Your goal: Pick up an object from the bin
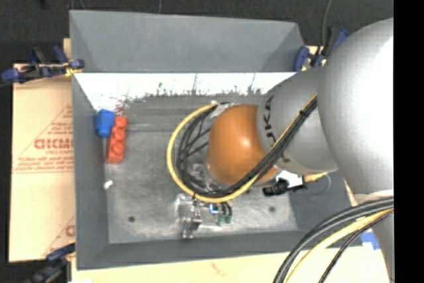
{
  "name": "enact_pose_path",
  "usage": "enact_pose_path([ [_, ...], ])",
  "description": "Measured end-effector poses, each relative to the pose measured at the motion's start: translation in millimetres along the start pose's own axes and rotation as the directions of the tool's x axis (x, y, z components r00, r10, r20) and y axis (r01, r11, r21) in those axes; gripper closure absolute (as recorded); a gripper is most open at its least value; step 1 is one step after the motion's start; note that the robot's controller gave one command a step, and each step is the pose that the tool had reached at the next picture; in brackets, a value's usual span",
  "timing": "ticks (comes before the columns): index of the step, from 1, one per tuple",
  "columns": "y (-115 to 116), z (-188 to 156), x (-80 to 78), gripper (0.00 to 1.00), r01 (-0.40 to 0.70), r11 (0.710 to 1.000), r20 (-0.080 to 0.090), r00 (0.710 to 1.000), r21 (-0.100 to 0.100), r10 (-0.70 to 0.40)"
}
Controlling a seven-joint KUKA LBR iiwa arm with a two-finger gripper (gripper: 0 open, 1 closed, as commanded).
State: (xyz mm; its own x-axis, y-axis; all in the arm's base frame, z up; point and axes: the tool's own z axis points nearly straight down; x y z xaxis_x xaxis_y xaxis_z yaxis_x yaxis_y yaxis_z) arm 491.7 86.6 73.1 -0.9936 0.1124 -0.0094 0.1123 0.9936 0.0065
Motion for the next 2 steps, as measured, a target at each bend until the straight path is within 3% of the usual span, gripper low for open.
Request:
enact_pose_path([
  [1, 0, -3, -2.5, 1.0, -0.006, 1.0, 0.008, 1.0, -0.001, 0.006],
  [2, -18, -136, 3.9, 1.0, 0.19, 0.982, -0.004, 0.982, 0.005, -0.19],
])
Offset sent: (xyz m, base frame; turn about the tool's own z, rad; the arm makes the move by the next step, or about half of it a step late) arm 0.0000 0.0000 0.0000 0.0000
